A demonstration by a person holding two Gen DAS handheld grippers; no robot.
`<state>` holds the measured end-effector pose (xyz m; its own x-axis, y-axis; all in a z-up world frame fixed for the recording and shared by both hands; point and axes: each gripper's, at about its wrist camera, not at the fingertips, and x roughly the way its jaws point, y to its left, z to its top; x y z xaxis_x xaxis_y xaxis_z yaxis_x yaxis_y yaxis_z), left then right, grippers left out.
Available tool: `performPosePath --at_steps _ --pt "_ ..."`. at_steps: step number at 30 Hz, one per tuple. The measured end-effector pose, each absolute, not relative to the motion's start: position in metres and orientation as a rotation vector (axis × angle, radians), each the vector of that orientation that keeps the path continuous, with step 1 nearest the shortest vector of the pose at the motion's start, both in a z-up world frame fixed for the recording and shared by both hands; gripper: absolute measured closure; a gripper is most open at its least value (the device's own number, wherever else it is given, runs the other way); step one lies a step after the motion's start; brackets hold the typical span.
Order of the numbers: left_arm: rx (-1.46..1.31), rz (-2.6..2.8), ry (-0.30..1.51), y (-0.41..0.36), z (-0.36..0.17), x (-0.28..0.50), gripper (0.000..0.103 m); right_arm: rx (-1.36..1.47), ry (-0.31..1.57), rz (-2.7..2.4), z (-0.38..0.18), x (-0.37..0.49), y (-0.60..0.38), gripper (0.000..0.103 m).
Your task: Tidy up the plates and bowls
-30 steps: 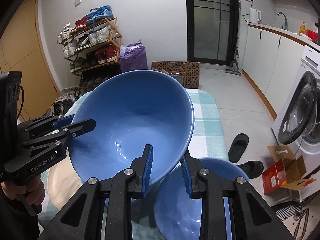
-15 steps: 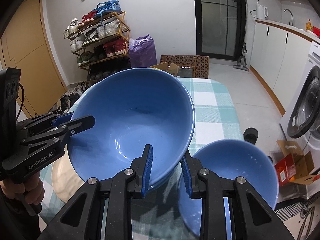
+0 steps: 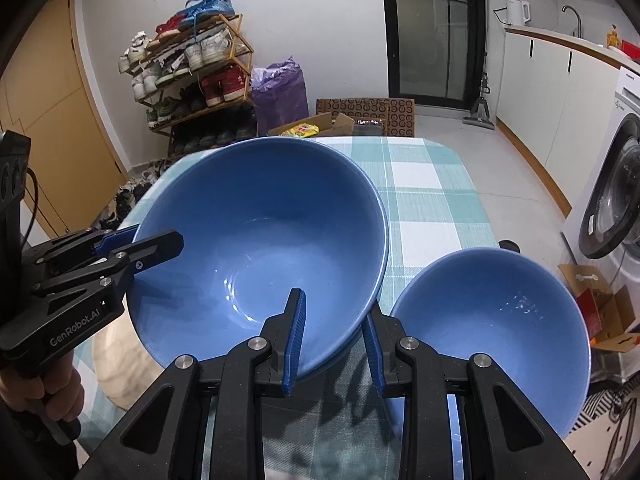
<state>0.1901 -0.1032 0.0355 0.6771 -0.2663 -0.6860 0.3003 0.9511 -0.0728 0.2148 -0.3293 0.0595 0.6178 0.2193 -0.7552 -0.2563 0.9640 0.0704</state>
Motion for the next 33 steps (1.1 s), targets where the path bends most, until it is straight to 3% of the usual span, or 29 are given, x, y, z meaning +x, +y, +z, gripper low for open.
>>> performPosePath --at_steps 33 --pt "0.057 -0.305 0.8 -0.099 0.015 0.194 0.081 -0.148 0.859 0.215 0.046 0.223 -0.318 0.074"
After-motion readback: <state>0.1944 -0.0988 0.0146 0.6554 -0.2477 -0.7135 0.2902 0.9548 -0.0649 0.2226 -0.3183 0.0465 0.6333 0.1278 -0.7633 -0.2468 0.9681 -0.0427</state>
